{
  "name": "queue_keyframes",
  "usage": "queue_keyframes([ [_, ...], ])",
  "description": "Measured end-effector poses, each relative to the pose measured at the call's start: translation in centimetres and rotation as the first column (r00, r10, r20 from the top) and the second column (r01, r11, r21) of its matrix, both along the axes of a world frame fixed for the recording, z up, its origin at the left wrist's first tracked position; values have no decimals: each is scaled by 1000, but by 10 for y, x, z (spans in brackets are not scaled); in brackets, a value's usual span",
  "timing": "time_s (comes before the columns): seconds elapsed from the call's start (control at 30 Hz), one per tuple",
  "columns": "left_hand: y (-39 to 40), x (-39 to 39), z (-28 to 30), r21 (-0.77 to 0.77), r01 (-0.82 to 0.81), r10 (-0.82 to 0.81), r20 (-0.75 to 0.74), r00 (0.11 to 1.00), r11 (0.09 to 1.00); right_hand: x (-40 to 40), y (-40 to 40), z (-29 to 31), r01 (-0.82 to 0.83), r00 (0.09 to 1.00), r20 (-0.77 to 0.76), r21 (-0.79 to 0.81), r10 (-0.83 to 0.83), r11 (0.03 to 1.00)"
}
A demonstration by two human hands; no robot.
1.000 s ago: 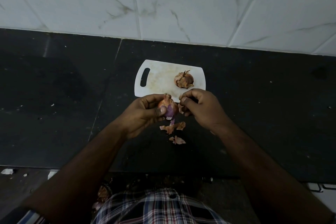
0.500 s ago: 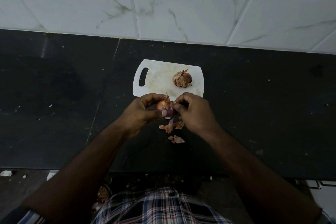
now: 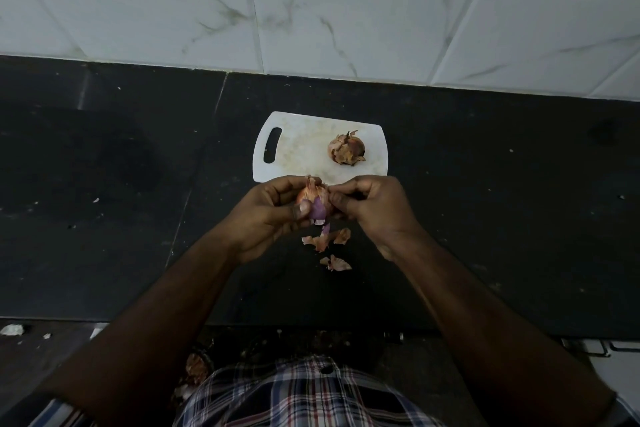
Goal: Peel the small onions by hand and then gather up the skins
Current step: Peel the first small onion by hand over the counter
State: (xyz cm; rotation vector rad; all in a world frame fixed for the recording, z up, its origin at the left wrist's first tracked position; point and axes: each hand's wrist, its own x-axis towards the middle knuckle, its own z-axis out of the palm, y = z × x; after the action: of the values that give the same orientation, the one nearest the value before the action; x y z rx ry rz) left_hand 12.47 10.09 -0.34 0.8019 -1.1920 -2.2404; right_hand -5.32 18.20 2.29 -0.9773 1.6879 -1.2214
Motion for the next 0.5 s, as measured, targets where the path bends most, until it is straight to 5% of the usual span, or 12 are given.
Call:
queue_keyframes([
  [0.2, -2, 2, -1, -41, 9, -8, 20, 1000, 999, -5, 0, 3, -77, 996, -48, 52, 80, 996],
  [0.3, 0, 0, 0, -86, 9, -6, 29, 1000, 996, -2, 3, 6, -107, 973, -201, 47, 114, 993],
  [0.5, 3, -3, -2, -146, -6, 16, 71, 997, 989, 3, 5, 12, -49, 970, -238, 11, 51, 999],
])
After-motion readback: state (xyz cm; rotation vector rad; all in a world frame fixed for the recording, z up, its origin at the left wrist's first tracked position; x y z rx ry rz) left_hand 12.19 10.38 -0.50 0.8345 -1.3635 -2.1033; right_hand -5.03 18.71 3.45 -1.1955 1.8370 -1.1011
